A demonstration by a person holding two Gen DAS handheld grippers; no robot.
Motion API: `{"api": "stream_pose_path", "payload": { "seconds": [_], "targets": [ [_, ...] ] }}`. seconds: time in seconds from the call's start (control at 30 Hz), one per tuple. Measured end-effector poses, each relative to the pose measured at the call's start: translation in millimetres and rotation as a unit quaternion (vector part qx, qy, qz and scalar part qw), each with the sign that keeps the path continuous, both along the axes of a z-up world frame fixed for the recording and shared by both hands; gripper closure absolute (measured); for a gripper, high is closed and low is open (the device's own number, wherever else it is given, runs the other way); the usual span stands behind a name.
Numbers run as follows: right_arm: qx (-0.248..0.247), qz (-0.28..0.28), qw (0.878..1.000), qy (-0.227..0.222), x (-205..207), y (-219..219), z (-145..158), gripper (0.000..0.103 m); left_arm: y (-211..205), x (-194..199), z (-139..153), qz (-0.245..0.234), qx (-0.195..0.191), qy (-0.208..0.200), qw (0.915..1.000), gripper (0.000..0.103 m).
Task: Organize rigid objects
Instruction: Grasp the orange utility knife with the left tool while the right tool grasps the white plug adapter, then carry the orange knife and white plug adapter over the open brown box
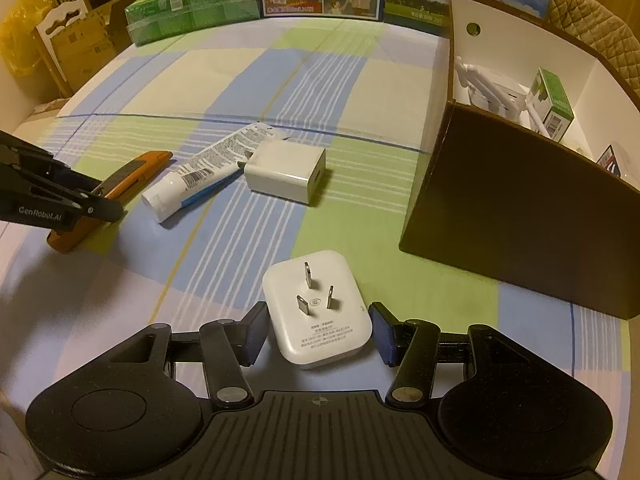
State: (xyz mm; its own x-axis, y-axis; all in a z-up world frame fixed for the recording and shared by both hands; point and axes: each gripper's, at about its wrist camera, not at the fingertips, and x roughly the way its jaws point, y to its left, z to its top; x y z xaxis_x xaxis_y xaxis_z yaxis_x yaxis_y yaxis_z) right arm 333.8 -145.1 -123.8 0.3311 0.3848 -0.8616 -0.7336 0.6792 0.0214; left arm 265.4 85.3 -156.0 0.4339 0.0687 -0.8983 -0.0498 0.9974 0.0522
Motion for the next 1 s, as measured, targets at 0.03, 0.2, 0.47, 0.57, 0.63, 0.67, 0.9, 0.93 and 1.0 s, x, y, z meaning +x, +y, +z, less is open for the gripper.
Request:
{"api": "stream_pose_path", "payload": {
  "seconds": [0.03, 0.2, 0.47, 0.57, 0.63, 0.67, 0.9, 0.93, 1.0],
  "targets": [
    [0.000, 0.001, 1.000, -0.001, 0, 0, 0, 0.052, -3, -1, 0, 0.001, 0.006, 0.001, 1.0000, 0.072],
    [-0.003, 0.009, 1.000, -0.010, 1, 3, -1, 0.052, -6, -9, 2, 0.019, 0.001, 0.011, 0.9997, 0.072],
    [-0.005, 0.016, 1.000, -0.010, 4, 7, -4, 0.055, -7, -13, 2, 0.031, -0.001, 0.009, 0.9995, 0.072],
    [-0.006, 0.016, 1.000, -0.010, 3, 7, -4, 0.055, -8, -14, 2, 0.030, 0.001, 0.003, 0.9995, 0.072],
    [-0.006, 0.016, 1.000, -0.010, 3, 7, -4, 0.055, -9, -15, 3, 0.029, 0.004, 0.002, 0.9996, 0.072],
    [-0.007, 0.015, 1.000, -0.010, 3, 7, -4, 0.055, -10, -14, 3, 0.028, 0.005, 0.002, 0.9996, 0.072],
    [-0.002, 0.008, 1.000, -0.004, 1, 1, 0, 0.057, -9, -25, 10, 0.033, -0.006, -0.006, 0.9994, 0.073],
    [0.001, 0.006, 1.000, -0.003, 1, 0, 2, 0.058, -9, -27, 13, 0.033, -0.006, -0.008, 0.9994, 0.073],
    [0.004, 0.002, 1.000, -0.002, 0, -3, 5, 0.058, -9, -30, 18, 0.033, -0.007, -0.014, 0.9993, 0.073]
  ]
}}
